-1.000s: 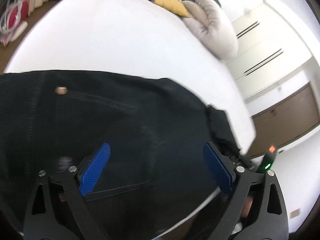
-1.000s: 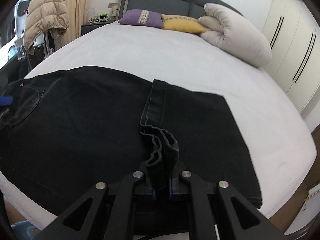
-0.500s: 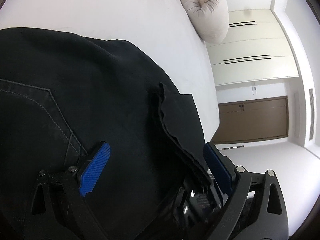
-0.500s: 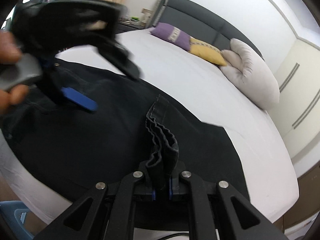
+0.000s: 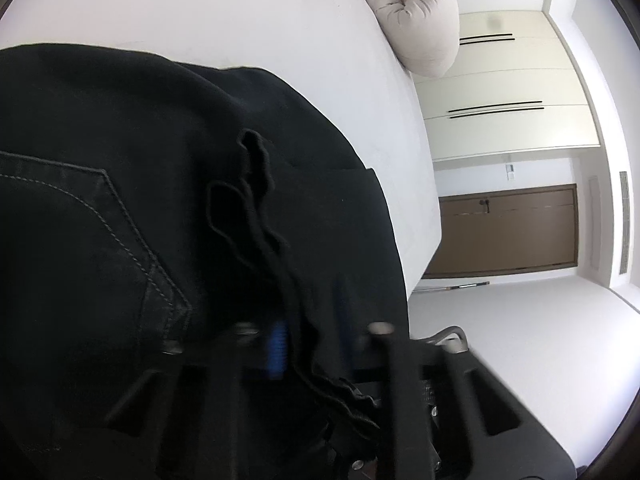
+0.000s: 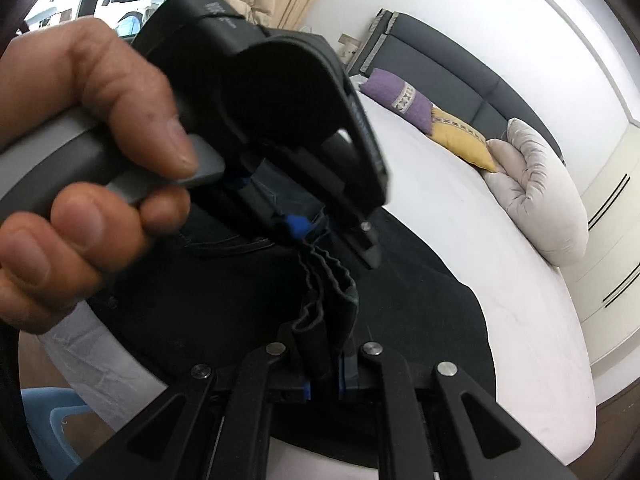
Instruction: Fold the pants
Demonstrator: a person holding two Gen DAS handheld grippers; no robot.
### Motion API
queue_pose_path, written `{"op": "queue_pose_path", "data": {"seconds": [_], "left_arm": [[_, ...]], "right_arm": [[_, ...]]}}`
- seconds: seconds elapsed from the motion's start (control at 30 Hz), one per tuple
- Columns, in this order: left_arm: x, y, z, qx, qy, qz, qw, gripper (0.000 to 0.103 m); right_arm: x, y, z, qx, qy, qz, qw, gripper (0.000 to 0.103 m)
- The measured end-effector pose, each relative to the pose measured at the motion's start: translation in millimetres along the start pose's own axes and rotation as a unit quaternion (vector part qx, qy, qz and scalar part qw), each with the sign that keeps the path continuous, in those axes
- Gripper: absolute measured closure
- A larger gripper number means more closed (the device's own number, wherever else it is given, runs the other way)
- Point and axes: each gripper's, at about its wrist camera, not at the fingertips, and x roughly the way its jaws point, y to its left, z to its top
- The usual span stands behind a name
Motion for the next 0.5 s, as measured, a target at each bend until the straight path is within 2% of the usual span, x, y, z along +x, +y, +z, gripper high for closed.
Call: {"op": "queue_pose_path", "data": {"seconds": [0.03,0.27,0.5], "left_arm": [[-1.8,2.6,0.1,0.001,-0.001,-0.001,1.0000,0.097],[-0.2,-7.2,8.2,0.038,0.007,0.020,0.9990,0.097],[3.1,-7.2,8.8,0.067,0.014,0.071,0.9951,0.097]], "right_arm": [[0.3,-0.4,-1.1,0.000,0.001,0.000,1.000,0.093],[0.8,5.2,7.5,-0.013,0.001,-0.003,1.000,0.093],[2.7,23.6,4.5,-0.040,0.014,0.008,0.999,0.093]]}}
